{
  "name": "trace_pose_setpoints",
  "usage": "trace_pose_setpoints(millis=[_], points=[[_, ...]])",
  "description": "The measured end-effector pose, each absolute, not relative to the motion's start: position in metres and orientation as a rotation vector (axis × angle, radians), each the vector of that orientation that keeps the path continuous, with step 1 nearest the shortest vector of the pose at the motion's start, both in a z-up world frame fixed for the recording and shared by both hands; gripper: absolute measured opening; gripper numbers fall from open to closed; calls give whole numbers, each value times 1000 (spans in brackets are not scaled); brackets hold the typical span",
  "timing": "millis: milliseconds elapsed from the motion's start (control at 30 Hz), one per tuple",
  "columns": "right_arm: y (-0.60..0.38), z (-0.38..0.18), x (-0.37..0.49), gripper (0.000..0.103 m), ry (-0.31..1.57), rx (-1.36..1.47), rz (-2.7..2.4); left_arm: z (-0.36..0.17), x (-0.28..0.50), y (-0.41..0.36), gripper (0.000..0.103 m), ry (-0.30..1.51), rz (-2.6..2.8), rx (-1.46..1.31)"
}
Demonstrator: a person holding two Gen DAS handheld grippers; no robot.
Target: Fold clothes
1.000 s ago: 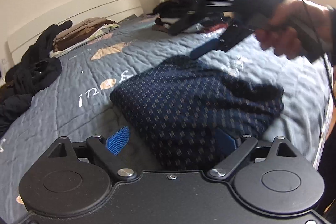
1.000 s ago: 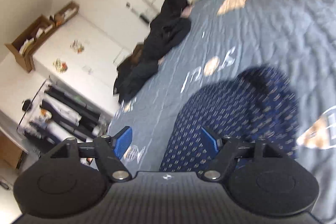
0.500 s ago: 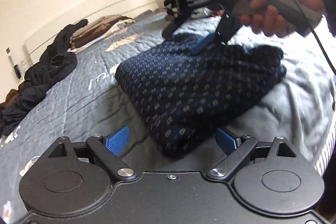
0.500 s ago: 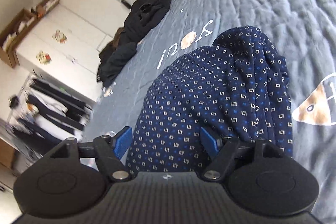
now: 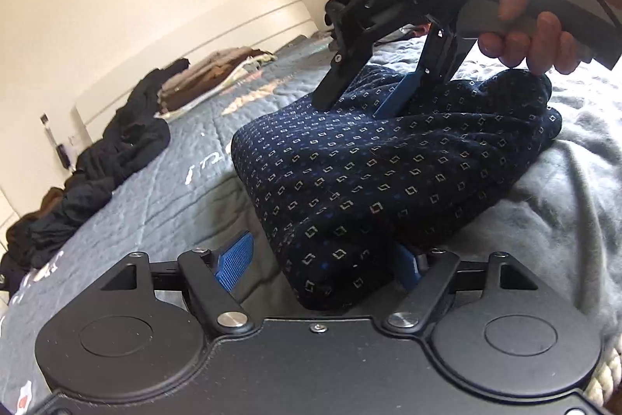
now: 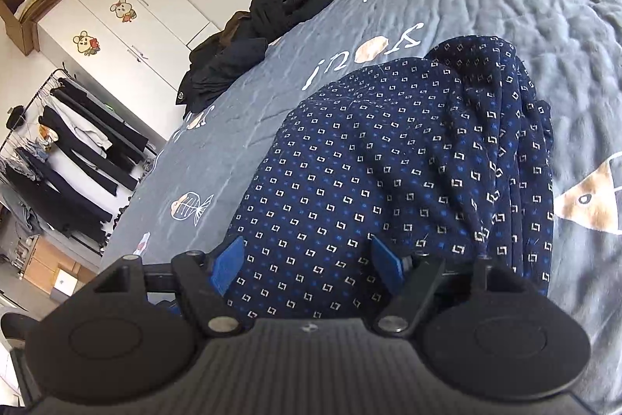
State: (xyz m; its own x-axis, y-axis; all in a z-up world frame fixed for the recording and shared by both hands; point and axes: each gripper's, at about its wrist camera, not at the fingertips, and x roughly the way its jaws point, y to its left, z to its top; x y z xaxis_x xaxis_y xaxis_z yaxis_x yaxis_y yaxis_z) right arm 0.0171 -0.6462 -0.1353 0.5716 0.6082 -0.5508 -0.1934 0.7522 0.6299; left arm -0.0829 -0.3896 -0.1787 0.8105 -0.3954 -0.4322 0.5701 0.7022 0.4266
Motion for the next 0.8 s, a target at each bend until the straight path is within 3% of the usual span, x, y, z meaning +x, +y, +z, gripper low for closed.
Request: trace_pose_setpoints(millis=[300,633,667,733,800], points=[[-651,-139,13,69,834,522,523,-143,-61,-332,78,369,-430,431],[-651,-127,8,70,843,539,486,-167,-80,-383,76,328,-506,473],[-651,-126,6,71,837,541,485,-168,-80,-384,72,319,-496,477],[-646,-124,1,72,836,509,501,-170,-78,-384,54,327,-484,479],[-642,-127,-2,72,846,461,507,-171,-78,-381,22,361,-484,461]])
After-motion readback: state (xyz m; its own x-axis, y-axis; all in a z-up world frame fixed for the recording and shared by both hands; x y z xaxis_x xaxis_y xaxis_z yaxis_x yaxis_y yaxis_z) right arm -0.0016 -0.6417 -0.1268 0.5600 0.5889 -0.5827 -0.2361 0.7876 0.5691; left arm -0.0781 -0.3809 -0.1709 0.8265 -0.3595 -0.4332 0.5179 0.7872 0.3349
